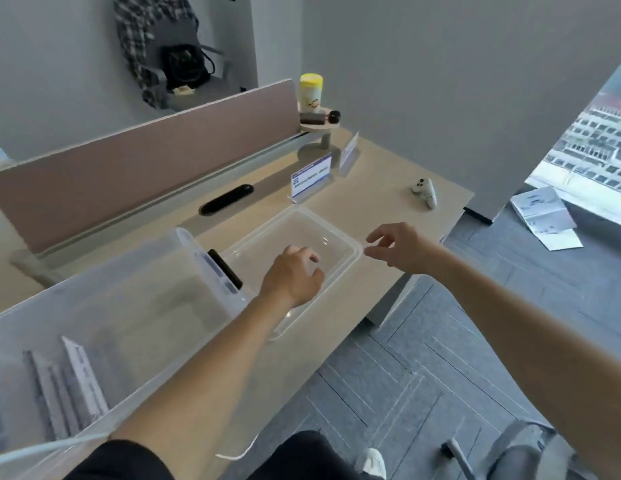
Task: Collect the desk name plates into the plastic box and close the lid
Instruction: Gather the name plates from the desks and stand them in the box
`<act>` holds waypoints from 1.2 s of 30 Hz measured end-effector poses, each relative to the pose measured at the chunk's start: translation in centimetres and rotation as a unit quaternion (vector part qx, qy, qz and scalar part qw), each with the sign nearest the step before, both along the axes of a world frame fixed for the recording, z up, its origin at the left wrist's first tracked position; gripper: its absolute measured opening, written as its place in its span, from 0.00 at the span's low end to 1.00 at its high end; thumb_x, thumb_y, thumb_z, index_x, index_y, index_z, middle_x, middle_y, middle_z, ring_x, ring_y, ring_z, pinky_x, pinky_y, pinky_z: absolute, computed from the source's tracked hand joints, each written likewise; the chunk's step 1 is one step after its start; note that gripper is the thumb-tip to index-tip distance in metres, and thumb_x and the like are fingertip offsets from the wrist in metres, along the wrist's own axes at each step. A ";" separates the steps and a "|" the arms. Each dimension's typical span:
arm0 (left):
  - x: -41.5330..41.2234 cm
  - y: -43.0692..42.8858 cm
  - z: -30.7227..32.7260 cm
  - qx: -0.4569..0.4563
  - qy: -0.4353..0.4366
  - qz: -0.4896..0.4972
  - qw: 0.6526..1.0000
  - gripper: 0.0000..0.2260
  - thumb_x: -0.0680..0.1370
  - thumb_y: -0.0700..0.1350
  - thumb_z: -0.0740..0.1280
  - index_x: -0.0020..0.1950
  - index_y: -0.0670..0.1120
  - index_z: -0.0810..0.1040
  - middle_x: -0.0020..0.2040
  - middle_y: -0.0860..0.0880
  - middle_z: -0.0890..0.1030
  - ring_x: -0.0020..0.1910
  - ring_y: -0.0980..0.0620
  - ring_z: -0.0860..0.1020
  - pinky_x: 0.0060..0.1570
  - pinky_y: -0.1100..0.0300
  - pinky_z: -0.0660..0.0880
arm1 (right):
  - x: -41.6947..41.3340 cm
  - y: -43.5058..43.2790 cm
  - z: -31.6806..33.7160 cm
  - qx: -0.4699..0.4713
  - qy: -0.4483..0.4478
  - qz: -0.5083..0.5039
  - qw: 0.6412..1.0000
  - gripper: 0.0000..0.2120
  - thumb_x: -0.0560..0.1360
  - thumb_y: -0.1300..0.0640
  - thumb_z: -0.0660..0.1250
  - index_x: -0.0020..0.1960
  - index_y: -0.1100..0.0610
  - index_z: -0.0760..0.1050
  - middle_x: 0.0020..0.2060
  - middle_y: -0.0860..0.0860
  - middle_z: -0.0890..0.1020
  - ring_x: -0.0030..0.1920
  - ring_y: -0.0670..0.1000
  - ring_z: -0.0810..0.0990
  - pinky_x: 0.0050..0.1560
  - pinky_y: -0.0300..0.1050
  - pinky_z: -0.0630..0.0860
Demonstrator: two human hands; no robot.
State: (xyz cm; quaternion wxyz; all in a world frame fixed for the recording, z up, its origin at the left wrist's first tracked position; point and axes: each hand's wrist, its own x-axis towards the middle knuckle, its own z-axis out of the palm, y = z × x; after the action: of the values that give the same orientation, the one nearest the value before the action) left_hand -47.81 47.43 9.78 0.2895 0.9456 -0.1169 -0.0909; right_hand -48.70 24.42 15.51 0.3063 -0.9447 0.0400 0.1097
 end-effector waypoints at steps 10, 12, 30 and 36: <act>5.4 -16.4 1.8 0.031 -0.007 0.000 0.999 0.12 0.77 0.50 0.63 0.58 0.49 0.78 0.60 0.46 0.76 0.58 0.45 0.76 0.57 0.54 0.73 | 3.8 -17.0 -0.3 -0.053 -0.002 0.038 0.998 0.19 0.77 0.46 0.69 0.63 0.54 0.77 0.53 0.52 0.83 0.49 0.50 0.78 0.47 0.40 0.69; 6.7 -18.6 2.0 0.037 -0.005 -0.005 0.999 0.12 0.76 0.50 0.63 0.58 0.50 0.78 0.60 0.46 0.75 0.57 0.46 0.76 0.57 0.54 0.73 | 5.3 -19.3 -0.5 -0.054 -0.006 0.033 0.998 0.19 0.76 0.46 0.69 0.63 0.54 0.77 0.52 0.50 0.83 0.48 0.49 0.78 0.45 0.39 0.69; 29.3 -27.5 -0.3 -0.032 0.020 0.042 0.998 0.14 0.76 0.49 0.64 0.60 0.48 0.78 0.59 0.47 0.78 0.58 0.47 0.75 0.56 0.55 0.73 | 28.4 -31.2 2.1 -0.139 0.004 0.022 0.990 0.21 0.78 0.48 0.66 0.69 0.52 0.71 0.54 0.48 0.82 0.54 0.51 0.78 0.50 0.43 0.71; 33.8 -25.9 -1.4 -0.026 0.039 0.113 0.992 0.13 0.77 0.48 0.64 0.60 0.47 0.76 0.58 0.48 0.79 0.55 0.48 0.76 0.50 0.58 0.70 | 38.9 -30.8 -0.1 -0.166 0.027 0.098 0.981 0.20 0.78 0.45 0.65 0.67 0.51 0.73 0.56 0.49 0.81 0.51 0.49 0.76 0.50 0.45 0.72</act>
State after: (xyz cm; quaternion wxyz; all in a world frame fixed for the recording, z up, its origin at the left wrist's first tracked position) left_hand -13.99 21.51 8.39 0.3265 0.9408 0.0002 -0.0913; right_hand -9.83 -6.36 15.44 0.1313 -0.9785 -0.0265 0.1569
